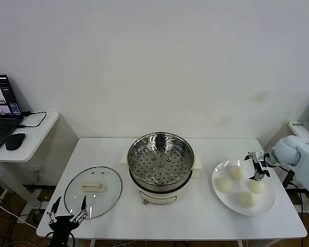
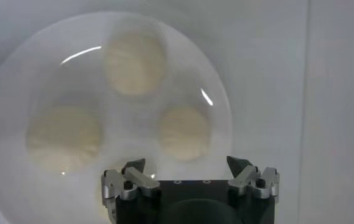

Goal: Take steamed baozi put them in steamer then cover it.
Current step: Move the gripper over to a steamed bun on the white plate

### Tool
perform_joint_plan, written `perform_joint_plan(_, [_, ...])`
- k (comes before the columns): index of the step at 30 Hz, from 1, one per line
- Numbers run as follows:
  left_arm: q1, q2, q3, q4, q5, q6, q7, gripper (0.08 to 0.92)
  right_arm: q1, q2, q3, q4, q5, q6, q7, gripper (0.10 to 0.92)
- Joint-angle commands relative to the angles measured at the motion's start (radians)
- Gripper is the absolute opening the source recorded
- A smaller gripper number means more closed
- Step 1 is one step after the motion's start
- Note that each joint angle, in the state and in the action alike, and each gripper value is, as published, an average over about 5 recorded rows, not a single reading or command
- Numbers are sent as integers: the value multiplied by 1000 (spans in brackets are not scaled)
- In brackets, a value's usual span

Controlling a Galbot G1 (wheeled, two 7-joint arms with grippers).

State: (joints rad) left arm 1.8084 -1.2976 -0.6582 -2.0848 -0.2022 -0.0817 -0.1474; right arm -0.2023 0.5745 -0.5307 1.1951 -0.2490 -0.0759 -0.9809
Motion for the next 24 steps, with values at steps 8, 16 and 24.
perform_joint_plan(8, [1,0,-13,0,7,-3,1,823,13,137,-10,-158,-44,5,6,823])
perform_joint_plan(16, [1,-4,-17,9,10,-7,0,823,16,197,5,-219,-58,-7,15,821])
perform_joint_plan(24, [3,-6,-17,13,12,-8,0,823,8,203,12,-228,-67,-14,2,752])
